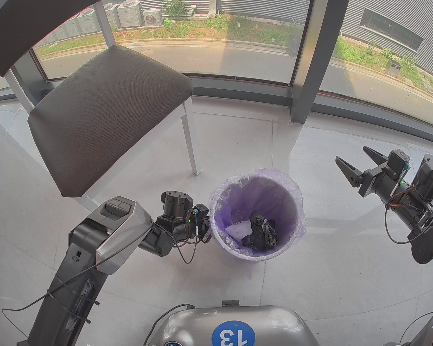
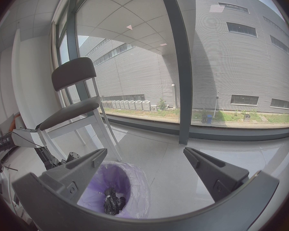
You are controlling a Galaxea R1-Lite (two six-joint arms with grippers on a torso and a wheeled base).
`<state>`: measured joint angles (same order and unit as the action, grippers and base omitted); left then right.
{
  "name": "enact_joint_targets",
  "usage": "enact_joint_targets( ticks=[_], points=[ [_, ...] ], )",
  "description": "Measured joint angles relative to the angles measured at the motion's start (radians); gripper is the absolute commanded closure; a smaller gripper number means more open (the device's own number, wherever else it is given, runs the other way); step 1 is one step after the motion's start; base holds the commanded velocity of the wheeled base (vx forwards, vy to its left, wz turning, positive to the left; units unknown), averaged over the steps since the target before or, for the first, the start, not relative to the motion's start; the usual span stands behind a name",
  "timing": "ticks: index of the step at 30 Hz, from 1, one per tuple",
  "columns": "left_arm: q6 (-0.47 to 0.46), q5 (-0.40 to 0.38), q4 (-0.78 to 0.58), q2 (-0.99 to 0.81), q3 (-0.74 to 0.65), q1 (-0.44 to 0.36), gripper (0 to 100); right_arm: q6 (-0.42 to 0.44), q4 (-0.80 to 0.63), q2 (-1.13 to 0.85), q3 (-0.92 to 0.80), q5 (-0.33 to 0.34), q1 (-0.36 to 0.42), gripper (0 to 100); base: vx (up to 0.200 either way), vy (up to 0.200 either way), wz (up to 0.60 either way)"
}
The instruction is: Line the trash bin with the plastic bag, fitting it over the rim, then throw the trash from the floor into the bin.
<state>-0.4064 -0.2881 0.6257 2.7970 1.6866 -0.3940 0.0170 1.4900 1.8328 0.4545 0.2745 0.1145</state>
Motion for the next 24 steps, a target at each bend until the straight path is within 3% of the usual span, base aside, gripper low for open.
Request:
enact_joint_targets(
  ticks=[13,24],
  points=[
    [0.009,-0.015,0.132,-0.016,-0.086,0.006,0,0.029,0.012,0.138,0.055,-0.003,0.009,0,0.0,0.0,0.0],
    [0.012,-0.054,0.263,-0.068,-0.257,0.006,0,0.216,0.013,0.365,0.24,-0.047,0.019,0,0.0,0.0,0.0]
  ],
)
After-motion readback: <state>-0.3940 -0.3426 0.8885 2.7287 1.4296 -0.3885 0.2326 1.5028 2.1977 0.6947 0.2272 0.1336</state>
